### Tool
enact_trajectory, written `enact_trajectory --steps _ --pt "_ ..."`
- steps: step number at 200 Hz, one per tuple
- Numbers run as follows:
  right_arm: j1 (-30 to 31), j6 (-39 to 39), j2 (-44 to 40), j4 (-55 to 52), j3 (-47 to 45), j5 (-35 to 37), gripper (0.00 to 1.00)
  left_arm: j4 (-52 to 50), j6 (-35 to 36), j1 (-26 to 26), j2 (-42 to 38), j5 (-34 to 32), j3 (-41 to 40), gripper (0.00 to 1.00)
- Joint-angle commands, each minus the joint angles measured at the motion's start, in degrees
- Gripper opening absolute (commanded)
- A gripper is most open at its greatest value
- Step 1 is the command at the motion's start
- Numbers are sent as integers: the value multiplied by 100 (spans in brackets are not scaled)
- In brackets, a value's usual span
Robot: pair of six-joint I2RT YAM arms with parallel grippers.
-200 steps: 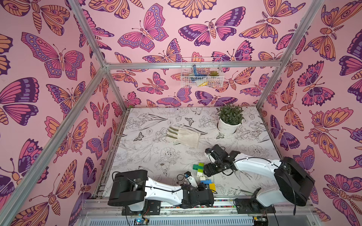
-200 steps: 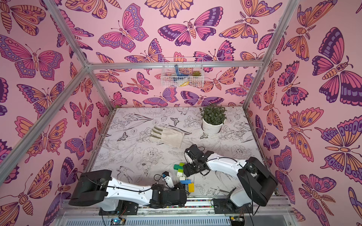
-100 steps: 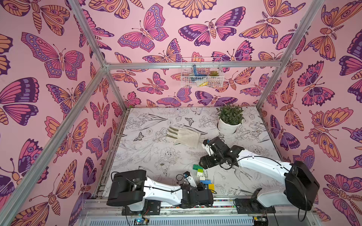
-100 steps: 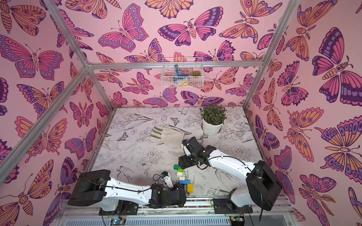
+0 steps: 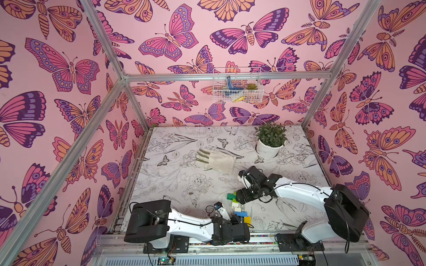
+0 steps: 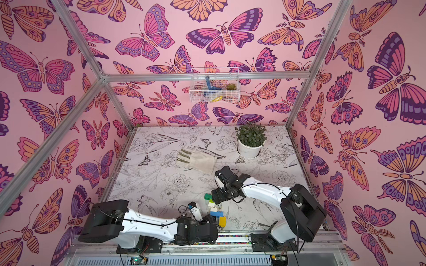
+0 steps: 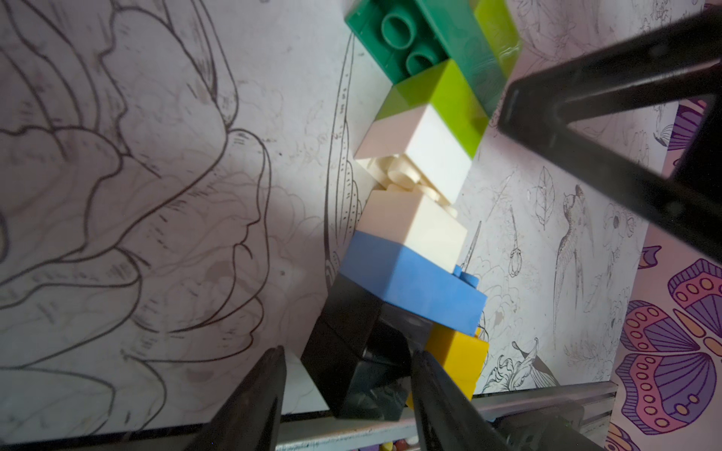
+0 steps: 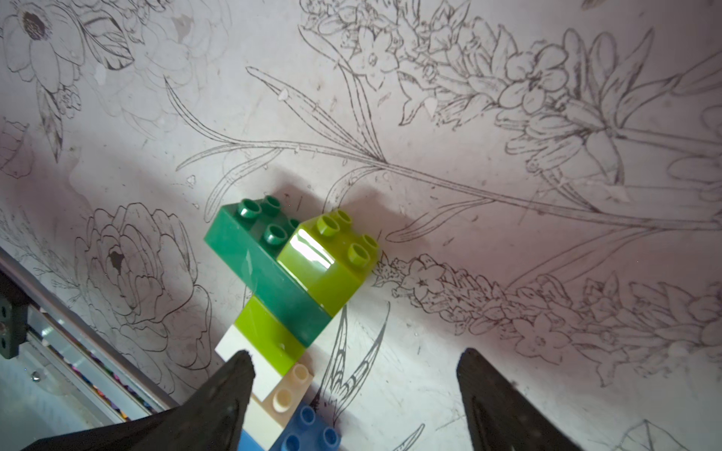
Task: Assemble a giraffe with lego
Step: Assemble the lego brick with the lego brick.
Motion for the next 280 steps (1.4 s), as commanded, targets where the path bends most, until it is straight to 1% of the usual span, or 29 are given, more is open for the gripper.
enact_trajectory --steps 1,58,108,163,280 --pt "47 -87 157 132 -120 -2 85 -279 -36 -33 -65 -95 -137 56" --pt "56 -16 184 377 -137 -19 85 -284 -53 -33 -95 -69 -159 56" --pt "51 -52 433 466 -229 100 85 -290 -73 -33 -144 -92 -206 56" --pt "-4 -156 403 369 -302 345 86 -294 -116 -35 -161 -80 -278 56" --pt "-172 -237 363 288 -319 424 86 -429 -283 -95 -302 -163 -414 56"
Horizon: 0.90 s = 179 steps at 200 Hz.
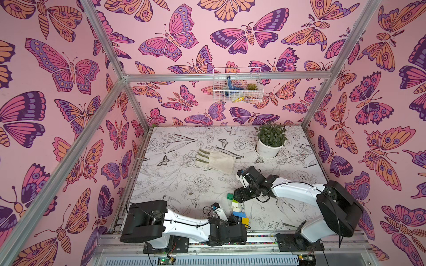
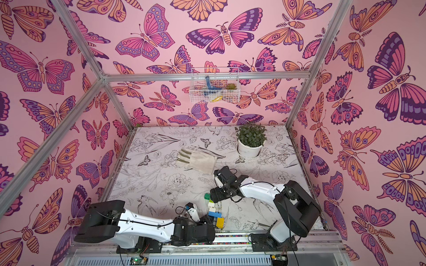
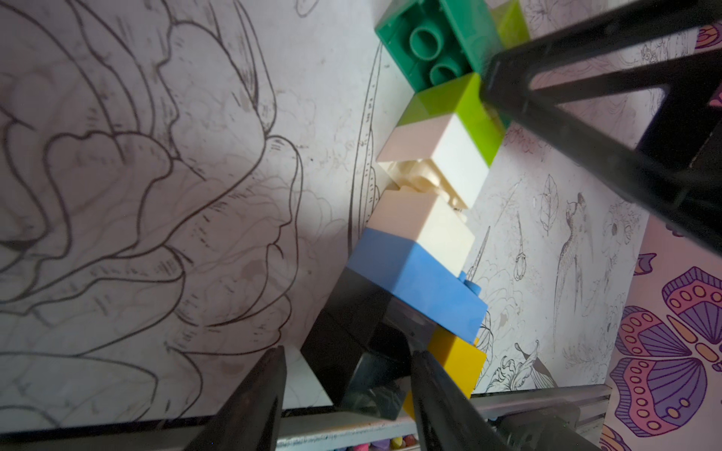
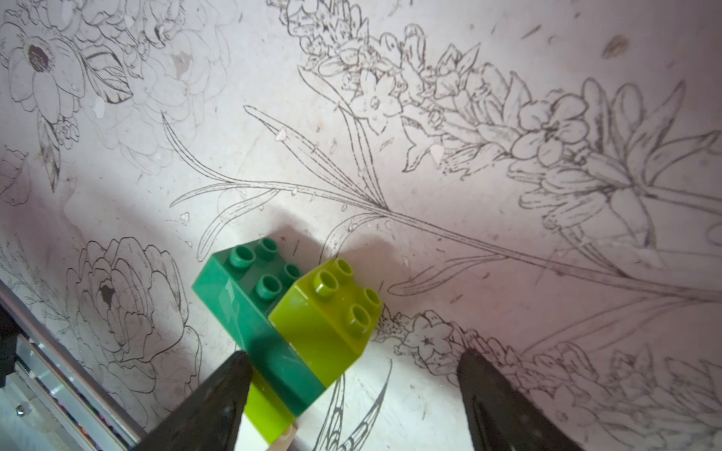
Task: Assemble a giraffe with lego
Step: Assemble the lego brick with the lego brick.
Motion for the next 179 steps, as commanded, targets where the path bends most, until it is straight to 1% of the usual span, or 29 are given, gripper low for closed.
enact_trajectory --steps 1,63,146,179 --pt "-70 -168 81 -442 -164 420 86 -401 -77 -27 -63 -135 -174 56" --pt "-84 -169 87 -419 -216 422 86 -495 -182 -28 -135 -157 -227 56" --pt "-110 -178 66 -427 -247 427 86 -496 -322 -18 -33 -254 -227 56" --pt "-135 -173 105 -411 -281 418 86 -504 -367 -18 -37 -158 -259 56"
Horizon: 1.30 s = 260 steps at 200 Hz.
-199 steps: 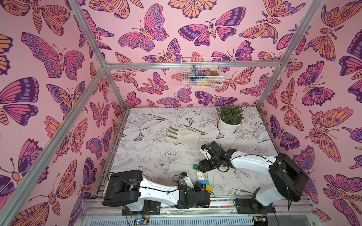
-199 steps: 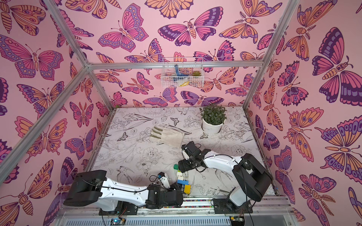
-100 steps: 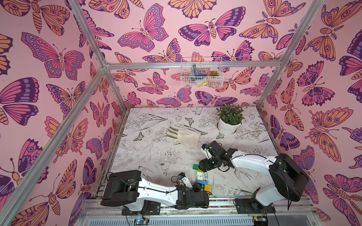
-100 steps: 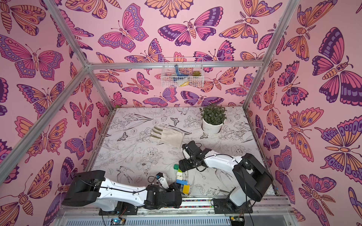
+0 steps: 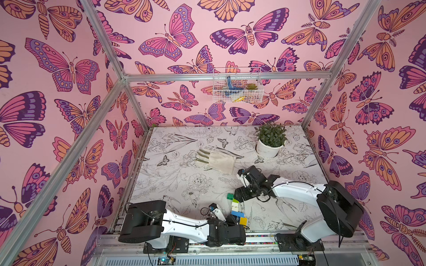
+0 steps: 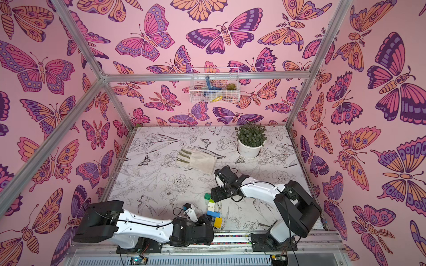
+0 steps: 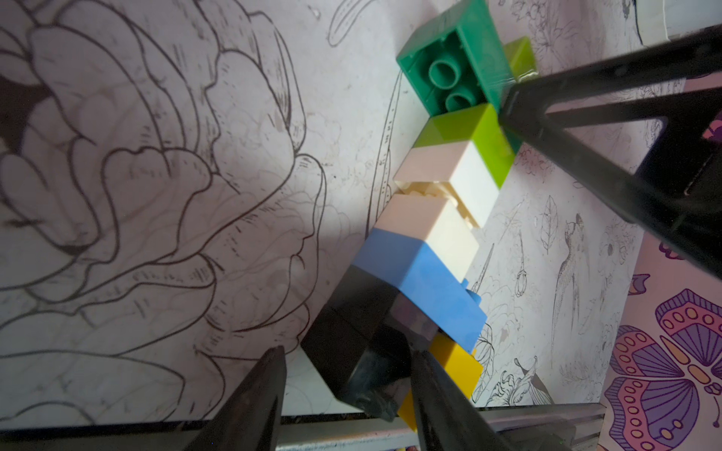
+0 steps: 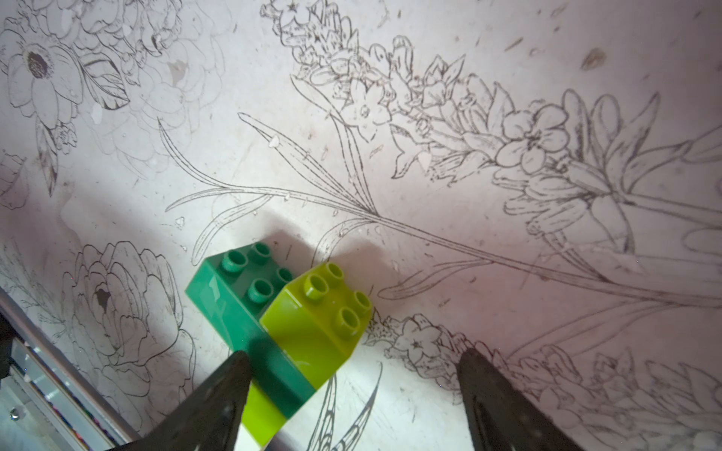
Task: Assemble a giraffe with lego
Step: Assemble the lego brick with the lego brick.
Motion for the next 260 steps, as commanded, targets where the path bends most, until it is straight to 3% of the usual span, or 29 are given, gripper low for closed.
enact_trajectory --steps 1,260 --pt "-72 -117 129 -482 -231 431 86 -382 -79 -11 32 -14 -184 56" --pt "46 198 -71 -373 -699 122 86 -70 -66 50 290 -102 -150 56"
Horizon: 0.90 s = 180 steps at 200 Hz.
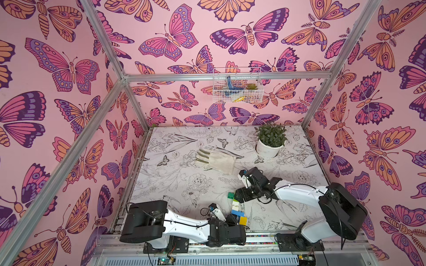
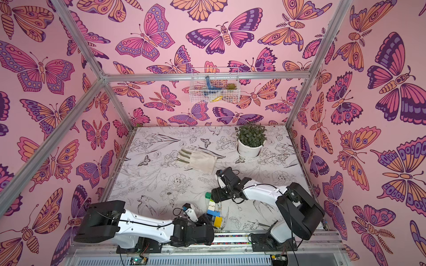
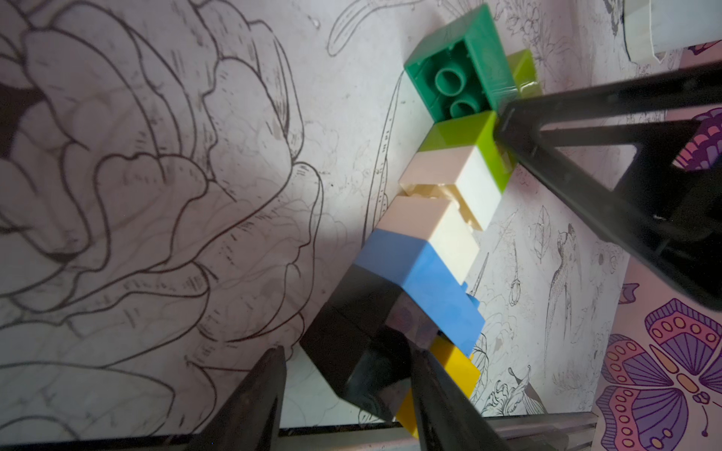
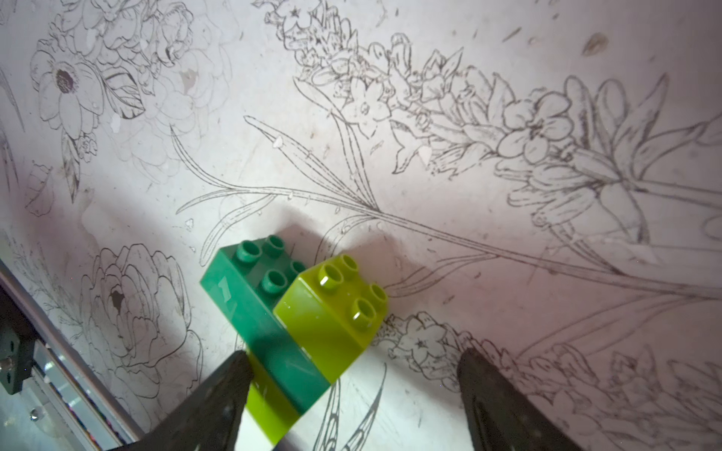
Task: Assemble a giraffe with lego
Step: Assemble the lego brick with the lego brick.
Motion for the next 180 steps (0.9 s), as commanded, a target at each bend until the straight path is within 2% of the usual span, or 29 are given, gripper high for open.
enact_trajectory --steps 1,121,180 --pt "57 1 128 -812 -299 279 86 -190 34 53 210 25 -137 56" --pt "65 11 50 -870 -331 272 86 23 98 241 389 62 -86 55" --pt "67 -210 -639 -1468 147 350 87 28 177 252 409 106 -71 56"
